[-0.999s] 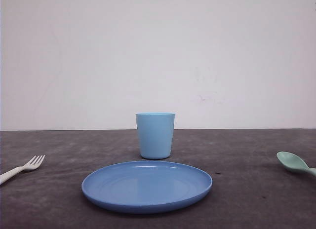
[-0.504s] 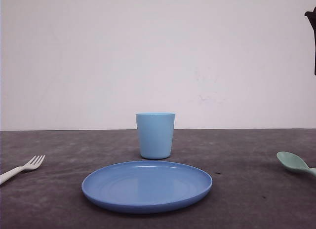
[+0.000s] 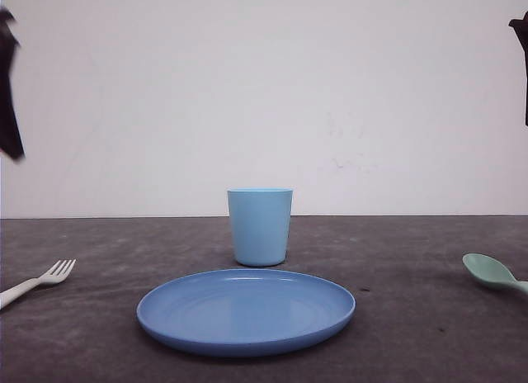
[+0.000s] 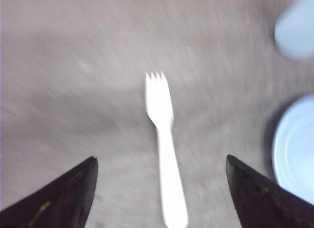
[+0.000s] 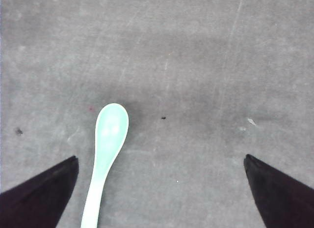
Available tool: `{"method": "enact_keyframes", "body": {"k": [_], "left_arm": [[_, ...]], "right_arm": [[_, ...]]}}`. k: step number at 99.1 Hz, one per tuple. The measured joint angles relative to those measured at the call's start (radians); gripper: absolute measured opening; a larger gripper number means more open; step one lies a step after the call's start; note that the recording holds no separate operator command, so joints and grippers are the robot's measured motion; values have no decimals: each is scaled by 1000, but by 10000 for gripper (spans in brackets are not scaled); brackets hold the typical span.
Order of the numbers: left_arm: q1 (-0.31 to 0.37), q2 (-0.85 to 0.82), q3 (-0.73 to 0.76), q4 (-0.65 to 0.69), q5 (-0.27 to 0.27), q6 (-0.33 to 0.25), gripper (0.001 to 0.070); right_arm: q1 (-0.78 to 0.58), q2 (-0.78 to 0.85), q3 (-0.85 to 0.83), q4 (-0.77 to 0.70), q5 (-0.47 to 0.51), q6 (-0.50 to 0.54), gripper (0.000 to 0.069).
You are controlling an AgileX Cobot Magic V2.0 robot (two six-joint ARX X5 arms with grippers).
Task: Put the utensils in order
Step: 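Lower the left gripper over the white fork and close on its handle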
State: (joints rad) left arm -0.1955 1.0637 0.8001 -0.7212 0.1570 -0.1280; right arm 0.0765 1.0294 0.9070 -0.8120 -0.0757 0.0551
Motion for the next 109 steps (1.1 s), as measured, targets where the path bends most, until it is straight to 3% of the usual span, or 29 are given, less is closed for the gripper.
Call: {"method": "enact_keyframes", "body": {"k": [9,32,49,93,109], "left_arm": [[-37,64,-8,3,-9,-23,508],[-105,208,-8,97,-103,-53,489],[-119,282,-8,140,-109,-61,434],[-174,385,-8,196,-208,-72,428],[-174,399,-8,197,-214,-79,415]], "right_arm": [[0,0,0,0,0,0,680],[0,0,0,0,0,0,680],[0,0,0,0,0,0,680],[0,0,0,0,0,0,680],[0,0,0,0,0,0,680]]}}
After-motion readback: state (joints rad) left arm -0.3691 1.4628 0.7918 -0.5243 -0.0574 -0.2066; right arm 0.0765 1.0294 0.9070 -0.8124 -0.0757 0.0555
